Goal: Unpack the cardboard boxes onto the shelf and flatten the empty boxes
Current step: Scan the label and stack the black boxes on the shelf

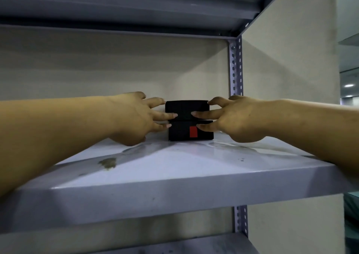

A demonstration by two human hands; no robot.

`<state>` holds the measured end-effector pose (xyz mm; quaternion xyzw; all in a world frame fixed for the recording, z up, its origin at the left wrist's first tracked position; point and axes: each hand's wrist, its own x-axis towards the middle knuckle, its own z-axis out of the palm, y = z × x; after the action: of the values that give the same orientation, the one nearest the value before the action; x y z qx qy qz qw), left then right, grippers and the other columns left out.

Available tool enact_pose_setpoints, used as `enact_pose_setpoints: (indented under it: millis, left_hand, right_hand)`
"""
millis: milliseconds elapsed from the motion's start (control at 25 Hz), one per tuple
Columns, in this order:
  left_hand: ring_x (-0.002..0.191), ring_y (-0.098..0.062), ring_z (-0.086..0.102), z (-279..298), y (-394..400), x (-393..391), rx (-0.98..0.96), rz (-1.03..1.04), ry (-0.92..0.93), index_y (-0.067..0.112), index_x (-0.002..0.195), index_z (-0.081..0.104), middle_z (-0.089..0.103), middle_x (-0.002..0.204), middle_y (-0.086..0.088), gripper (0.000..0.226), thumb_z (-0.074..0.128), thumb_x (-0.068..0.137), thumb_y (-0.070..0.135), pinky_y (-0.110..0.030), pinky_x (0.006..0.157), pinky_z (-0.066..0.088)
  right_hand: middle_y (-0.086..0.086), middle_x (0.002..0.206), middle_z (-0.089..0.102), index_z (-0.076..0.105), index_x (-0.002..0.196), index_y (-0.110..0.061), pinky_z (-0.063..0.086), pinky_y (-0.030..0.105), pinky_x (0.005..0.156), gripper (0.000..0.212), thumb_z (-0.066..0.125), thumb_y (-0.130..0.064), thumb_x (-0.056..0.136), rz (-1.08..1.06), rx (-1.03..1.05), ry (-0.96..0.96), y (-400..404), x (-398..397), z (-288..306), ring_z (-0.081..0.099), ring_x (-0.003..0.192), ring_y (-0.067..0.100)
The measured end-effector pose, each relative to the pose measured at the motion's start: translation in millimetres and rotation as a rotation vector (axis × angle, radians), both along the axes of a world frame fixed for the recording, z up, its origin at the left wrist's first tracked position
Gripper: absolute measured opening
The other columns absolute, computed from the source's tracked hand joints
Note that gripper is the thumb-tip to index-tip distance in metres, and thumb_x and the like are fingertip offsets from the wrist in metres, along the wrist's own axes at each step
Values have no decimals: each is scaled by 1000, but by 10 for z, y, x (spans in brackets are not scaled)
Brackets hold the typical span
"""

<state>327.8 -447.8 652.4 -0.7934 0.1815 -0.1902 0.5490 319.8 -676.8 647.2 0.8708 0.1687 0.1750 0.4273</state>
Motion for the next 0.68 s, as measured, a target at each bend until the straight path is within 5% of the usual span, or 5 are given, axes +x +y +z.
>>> enact_pose_setpoints:
  millis: [400,560,680]
  left_hand:
    - [147,-17,-2,31,-75,-157,-162,-121,22,45,149,6,-8,159,15,56,32,100,40,-40,113,26]
    - [141,-14,23,72,-69,-402,-328,-301,-56,41,145,28,23,155,13,48,35,98,43,-36,103,39]
    - [120,-20,47,1,-33,-607,-562,-573,-147,31,130,54,53,133,5,41,37,95,43,-40,88,49]
  right_hand:
    - [-14,161,2,20,148,-45,31,44,111,64,37,-11,97,71,168,-16,-35,-136,-19,8,146,21]
    - [-9,144,45,47,136,-36,44,45,99,39,42,-25,99,286,392,-140,-73,-295,0,38,130,19]
    - [-8,124,59,59,121,-32,49,45,90,28,46,-33,96,407,644,-215,-63,-511,-41,51,115,18]
